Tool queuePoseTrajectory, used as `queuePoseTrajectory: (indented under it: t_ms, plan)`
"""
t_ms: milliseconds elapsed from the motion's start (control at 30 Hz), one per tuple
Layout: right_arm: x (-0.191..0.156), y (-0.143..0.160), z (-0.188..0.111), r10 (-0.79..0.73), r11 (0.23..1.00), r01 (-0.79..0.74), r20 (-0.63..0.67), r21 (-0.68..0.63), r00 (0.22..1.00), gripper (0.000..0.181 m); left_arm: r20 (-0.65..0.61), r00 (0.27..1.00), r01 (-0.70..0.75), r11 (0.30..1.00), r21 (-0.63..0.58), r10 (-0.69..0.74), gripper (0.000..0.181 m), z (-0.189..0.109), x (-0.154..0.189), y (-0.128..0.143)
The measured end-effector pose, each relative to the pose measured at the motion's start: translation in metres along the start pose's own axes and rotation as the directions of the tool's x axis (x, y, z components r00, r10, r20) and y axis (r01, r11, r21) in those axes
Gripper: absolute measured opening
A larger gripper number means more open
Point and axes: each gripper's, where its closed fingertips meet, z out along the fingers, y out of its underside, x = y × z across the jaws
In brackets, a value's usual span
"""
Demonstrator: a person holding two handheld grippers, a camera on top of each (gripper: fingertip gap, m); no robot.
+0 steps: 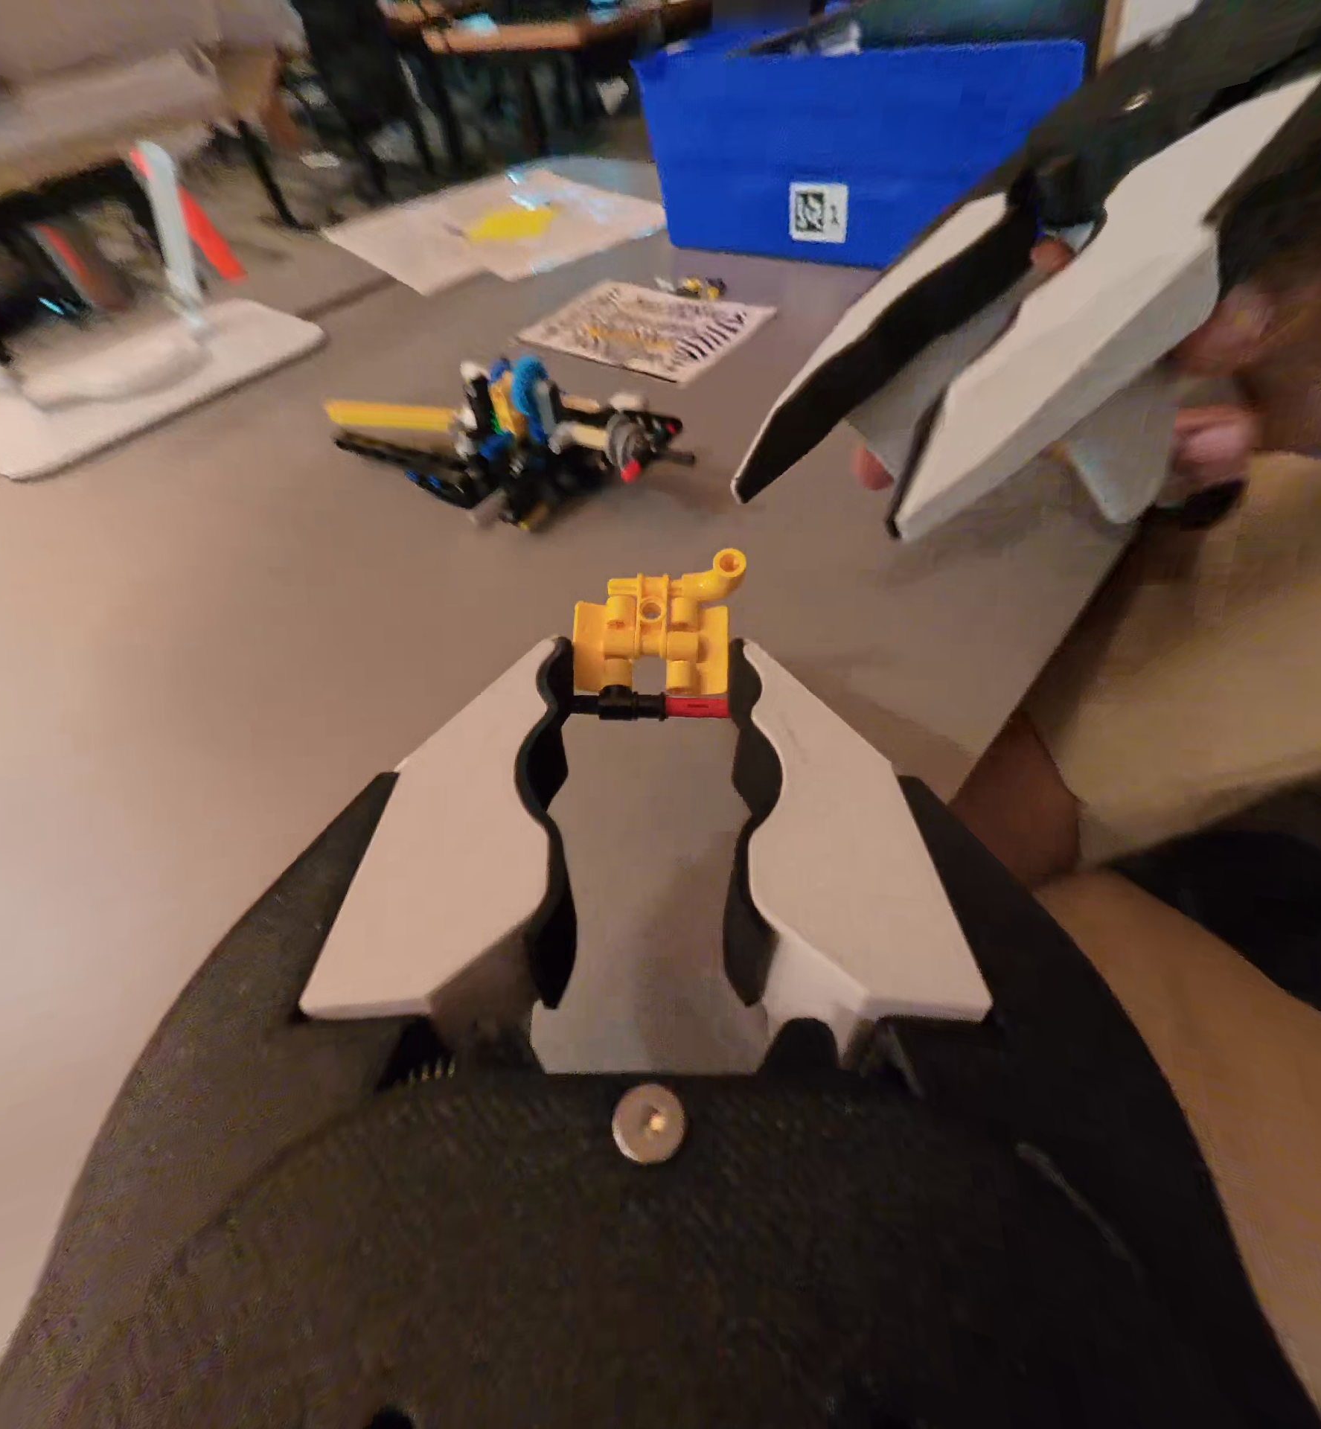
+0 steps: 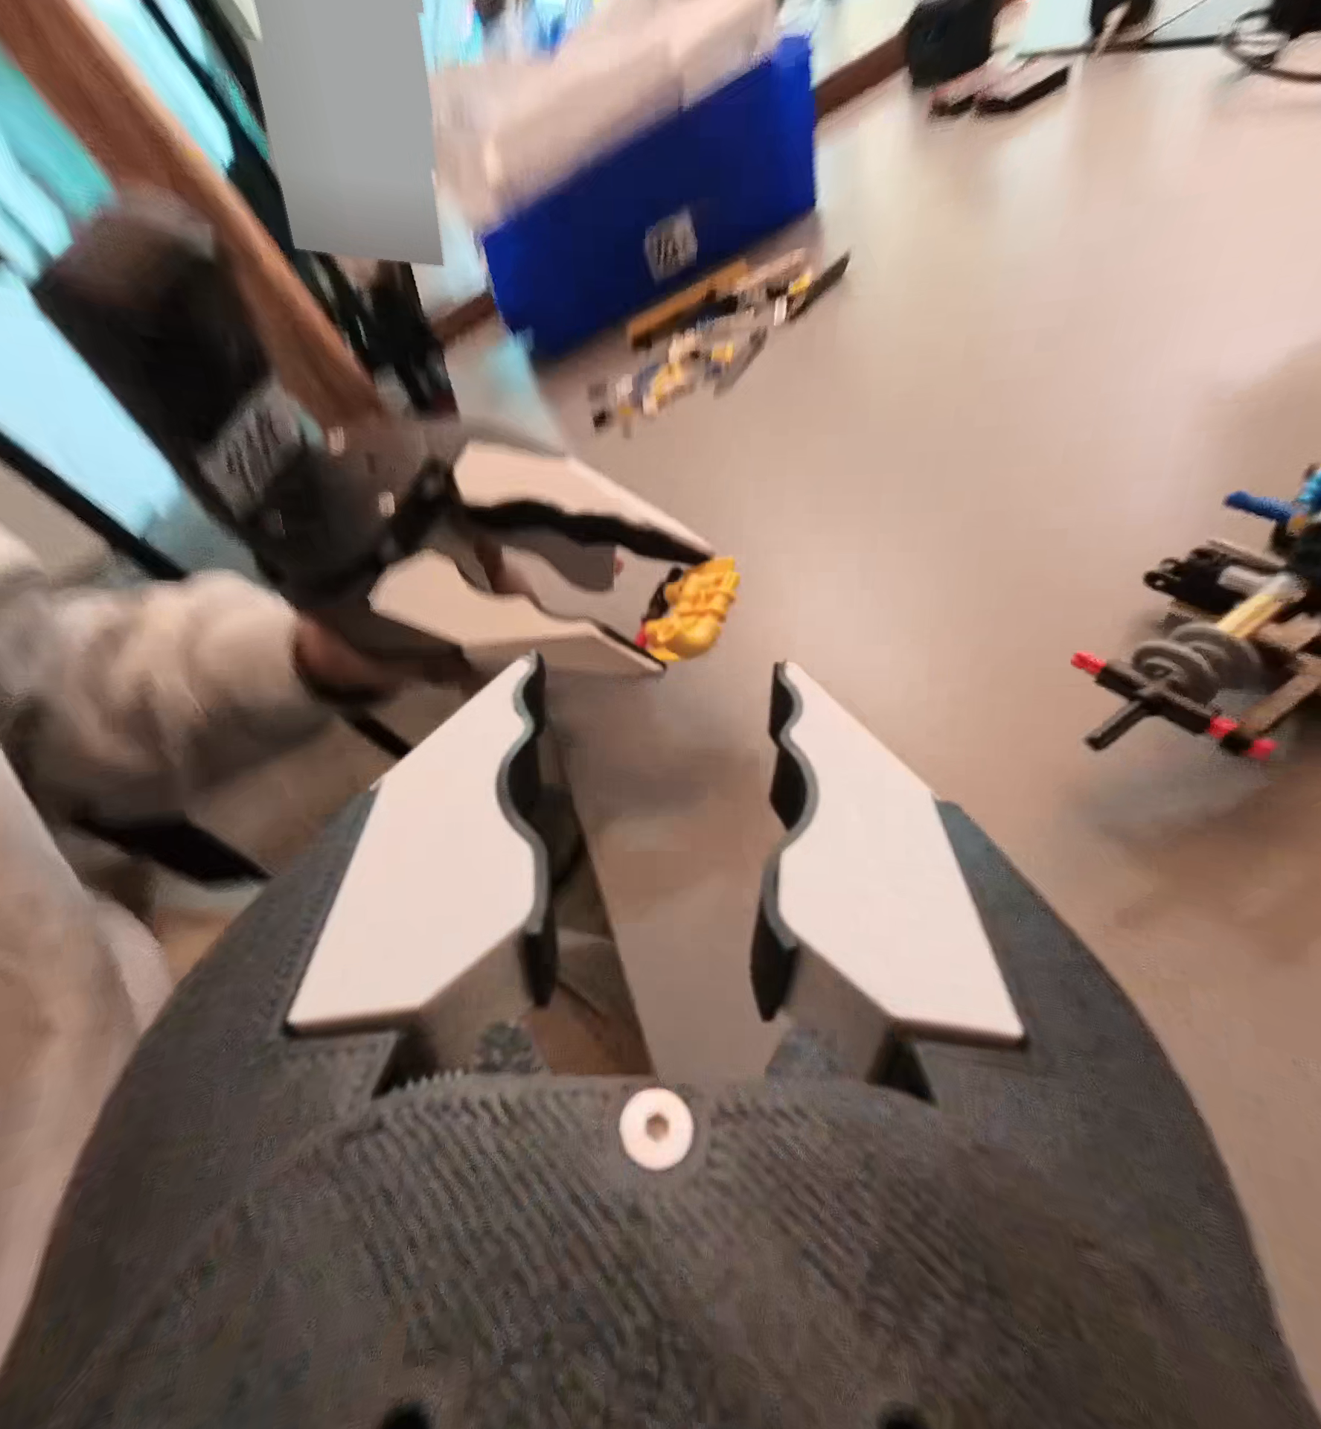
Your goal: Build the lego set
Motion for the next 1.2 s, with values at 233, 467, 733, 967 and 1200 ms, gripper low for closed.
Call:
queuePoseTrajectory:
  t_ms: [233, 467, 733, 967, 1200]
  plan:
    - [0.001, -0.014, -0.013, 0.154, 0.962, -0.121, -0.121, 0.245, 0.981, 0.04, 0.13, 0.984, -0.132, 0.989, 0.069, 0.122, 0.04, -0.005, 0.012, -0.026]
    - [-0.007, -0.009, -0.018, 0.185, 0.947, -0.148, -0.108, 0.286, 0.977, 0.043, 0.143, 0.977, -0.175, 0.979, 0.107, 0.159, 0.04, -0.005, 0.025, -0.035]
    - [-0.011, 0.001, -0.011, 0.249, 0.942, -0.23, -0.046, 0.245, 0.967, 0.013, 0.101, 0.99, -0.111, 0.988, 0.104, 0.1, 0.039, -0.001, 0.033, -0.034]
    - [-0.009, -0.002, -0.012, 0.248, 0.932, -0.234, -0.018, 0.275, 0.968, 0.013, 0.064, 0.997, -0.048, 0.988, 0.145, 0.039, 0.039, -0.004, 0.033, -0.036]
    - [-0.009, -0.005, -0.016, 0.269, 0.908, -0.261, 0.022, 0.327, 0.963, 0.012, -0.03, 0.997, 0.08, 0.978, 0.193, -0.076, 0.036, -0.008, 0.035, -0.043]
